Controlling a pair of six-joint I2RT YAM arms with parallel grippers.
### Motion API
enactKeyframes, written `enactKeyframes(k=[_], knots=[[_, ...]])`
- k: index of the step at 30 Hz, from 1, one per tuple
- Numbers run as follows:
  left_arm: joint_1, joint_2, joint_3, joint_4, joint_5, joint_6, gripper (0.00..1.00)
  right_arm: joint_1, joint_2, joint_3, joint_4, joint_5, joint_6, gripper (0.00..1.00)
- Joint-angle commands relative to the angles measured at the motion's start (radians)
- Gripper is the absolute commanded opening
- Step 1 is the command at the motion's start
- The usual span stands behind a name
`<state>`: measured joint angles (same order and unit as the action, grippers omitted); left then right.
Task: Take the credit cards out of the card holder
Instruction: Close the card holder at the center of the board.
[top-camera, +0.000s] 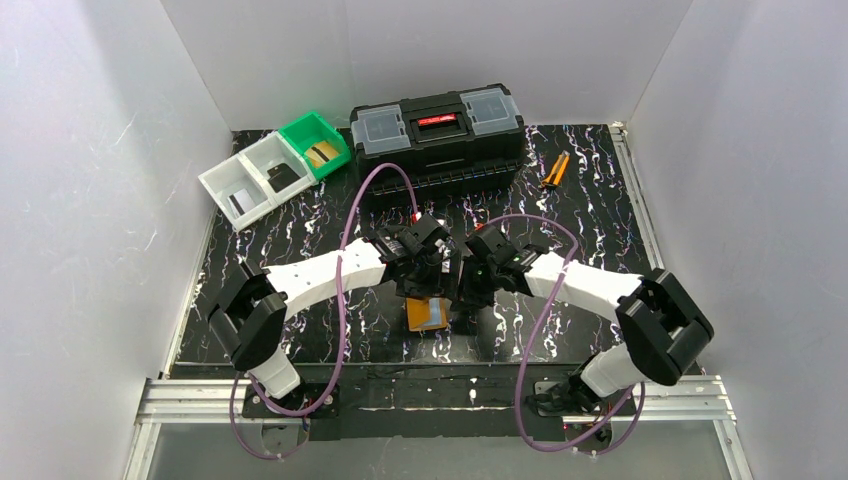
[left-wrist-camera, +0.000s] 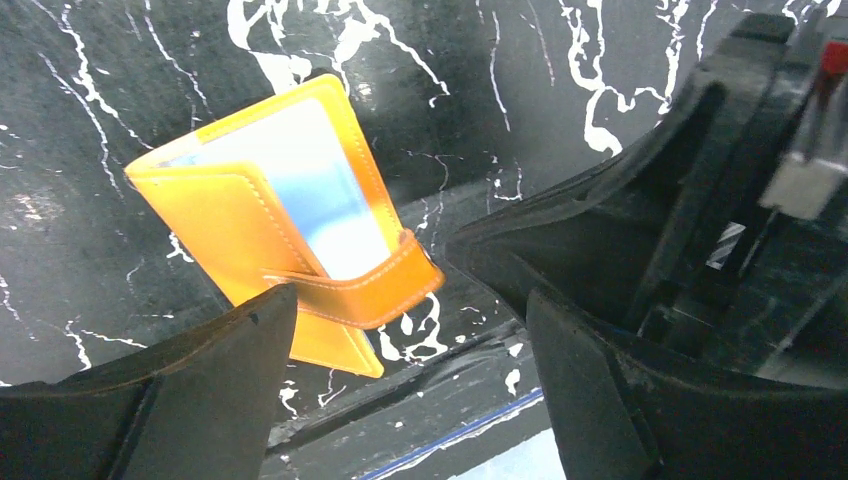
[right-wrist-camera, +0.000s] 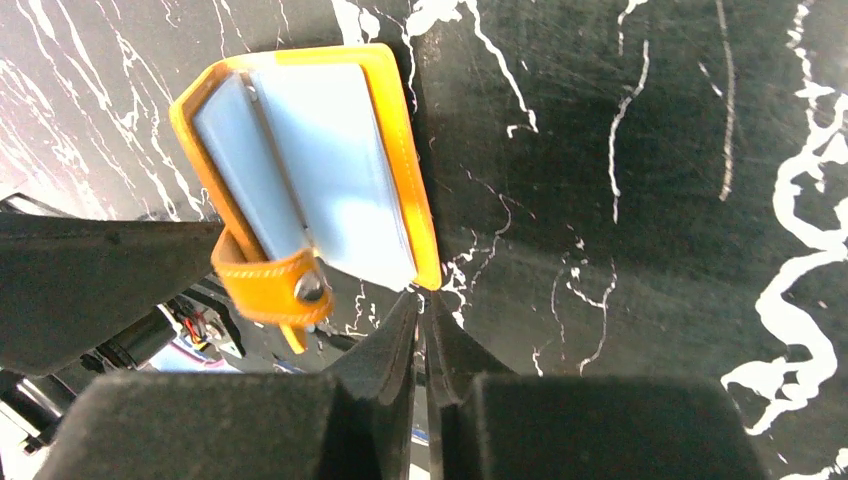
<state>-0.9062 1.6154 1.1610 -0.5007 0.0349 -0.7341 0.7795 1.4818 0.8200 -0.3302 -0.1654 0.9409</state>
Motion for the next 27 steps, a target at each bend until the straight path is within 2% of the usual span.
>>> enactKeyframes(k=[1, 5, 11, 17, 22, 27], knots=[[-0.003, -0.016, 0.049, 0.017, 0.043, 0.019, 0.86, 0.005, -0.077, -0.004, -0.091, 0.066, -0.011, 0.13], [-0.003, -0.001, 0.038, 0.056, 0.079, 0.017, 0.89, 0.005, -0.145, -0.022, -0.132, 0.1, -0.009, 0.14], [0.0, 0.075, -0.041, 0.236, 0.17, -0.018, 0.92, 0.004, -0.227, -0.026, -0.204, 0.157, -0.011, 0.16], [0.015, 0.126, -0.075, 0.293, 0.194, -0.024, 0.93, 0.005, -0.259, -0.028, -0.227, 0.16, -0.012, 0.16], [0.038, 0.073, -0.065, 0.269, 0.193, 0.011, 0.94, 0.004, -0.266, -0.01, -0.237, 0.16, -0.013, 0.18], [0.062, -0.015, 0.008, 0.176, 0.173, 0.062, 0.95, 0.004, -0.272, 0.039, -0.254, 0.191, -0.026, 0.24]])
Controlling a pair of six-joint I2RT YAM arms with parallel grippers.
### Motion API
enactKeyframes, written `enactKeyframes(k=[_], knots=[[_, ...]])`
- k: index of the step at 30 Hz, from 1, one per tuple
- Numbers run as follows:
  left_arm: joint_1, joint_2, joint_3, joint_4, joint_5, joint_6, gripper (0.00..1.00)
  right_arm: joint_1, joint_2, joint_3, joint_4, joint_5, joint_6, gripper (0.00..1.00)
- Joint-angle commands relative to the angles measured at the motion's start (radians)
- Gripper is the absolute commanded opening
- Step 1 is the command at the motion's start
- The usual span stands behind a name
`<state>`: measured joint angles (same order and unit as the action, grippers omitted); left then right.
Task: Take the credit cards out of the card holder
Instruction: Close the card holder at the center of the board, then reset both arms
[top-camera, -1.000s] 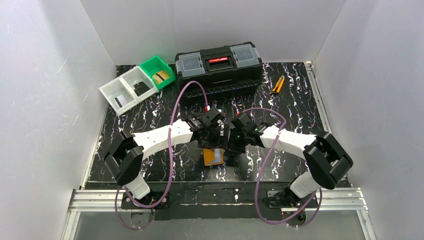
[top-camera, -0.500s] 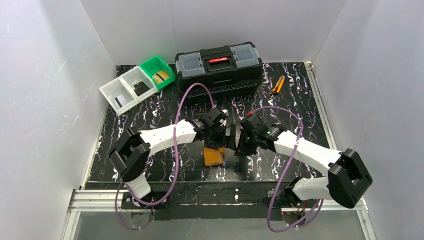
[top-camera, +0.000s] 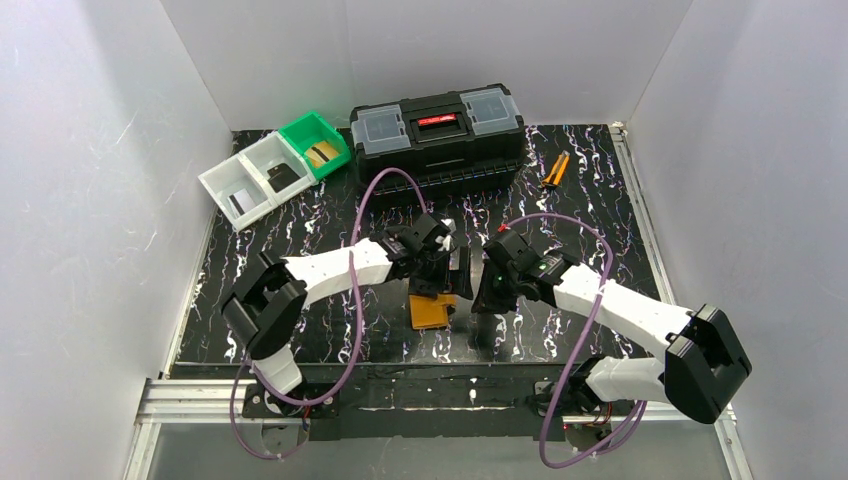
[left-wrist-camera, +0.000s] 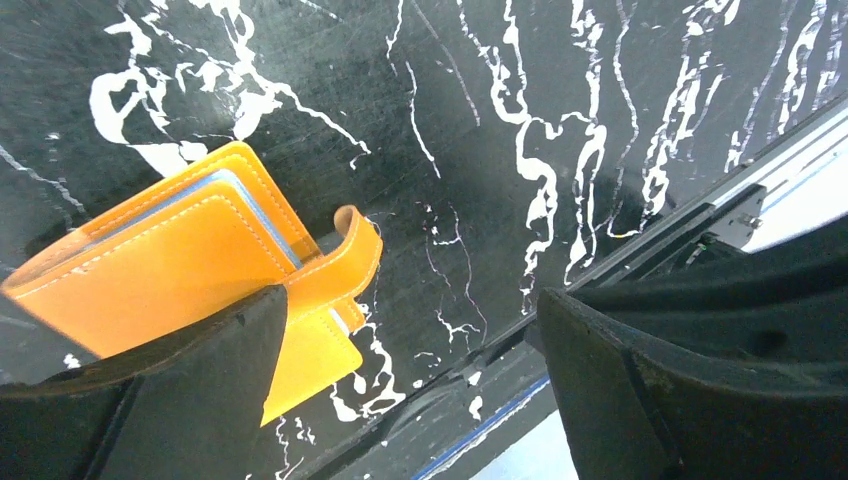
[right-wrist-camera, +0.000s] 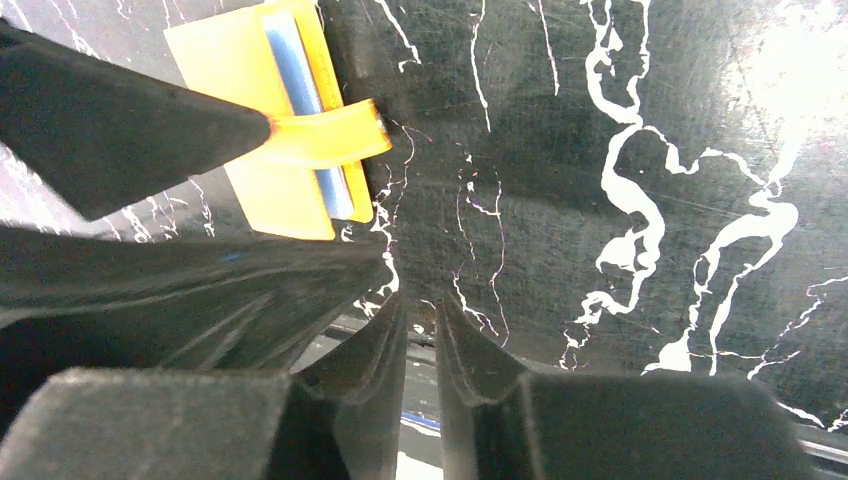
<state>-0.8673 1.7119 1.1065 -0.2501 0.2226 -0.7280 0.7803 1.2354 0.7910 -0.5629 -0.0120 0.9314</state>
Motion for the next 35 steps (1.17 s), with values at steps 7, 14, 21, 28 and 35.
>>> enactKeyframes(k=[7, 14, 21, 28, 35], knots=[[0.096, -0.229, 0.144, -0.201, -0.016, 0.11, 0.98, 0.004, -0.053, 0.163, -0.052, 0.079, -0.045, 0.55], [0.165, -0.323, 0.252, -0.38, -0.089, 0.187, 0.98, 0.002, -0.087, 0.248, -0.058, 0.124, -0.068, 0.98], [0.18, -0.414, 0.294, -0.497, -0.302, 0.2, 0.98, -0.002, -0.102, 0.303, -0.061, 0.155, -0.084, 0.98], [0.189, -0.457, 0.255, -0.516, -0.346, 0.199, 0.98, -0.003, -0.127, 0.31, -0.052, 0.174, -0.087, 0.98], [0.191, -0.474, 0.243, -0.518, -0.351, 0.197, 0.98, -0.003, -0.132, 0.306, -0.056, 0.179, -0.089, 0.98]])
